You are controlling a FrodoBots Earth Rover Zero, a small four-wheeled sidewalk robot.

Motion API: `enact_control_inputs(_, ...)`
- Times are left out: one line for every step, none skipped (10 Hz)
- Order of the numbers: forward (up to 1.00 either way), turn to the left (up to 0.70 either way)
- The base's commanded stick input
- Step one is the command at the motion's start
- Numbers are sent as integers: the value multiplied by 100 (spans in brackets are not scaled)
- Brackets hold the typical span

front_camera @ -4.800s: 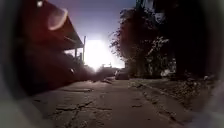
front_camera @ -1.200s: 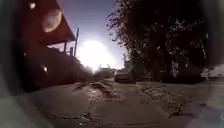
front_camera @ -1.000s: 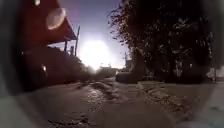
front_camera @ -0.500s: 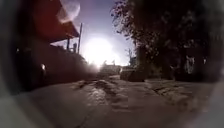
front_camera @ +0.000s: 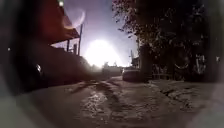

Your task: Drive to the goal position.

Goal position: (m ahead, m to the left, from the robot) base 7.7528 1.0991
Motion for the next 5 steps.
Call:
enact_control_inputs(100,0)
enact_control_inputs(100,0)
enact_control_inputs(100,0)
enact_control_inputs(100,0)
enact_control_inputs(100,0)
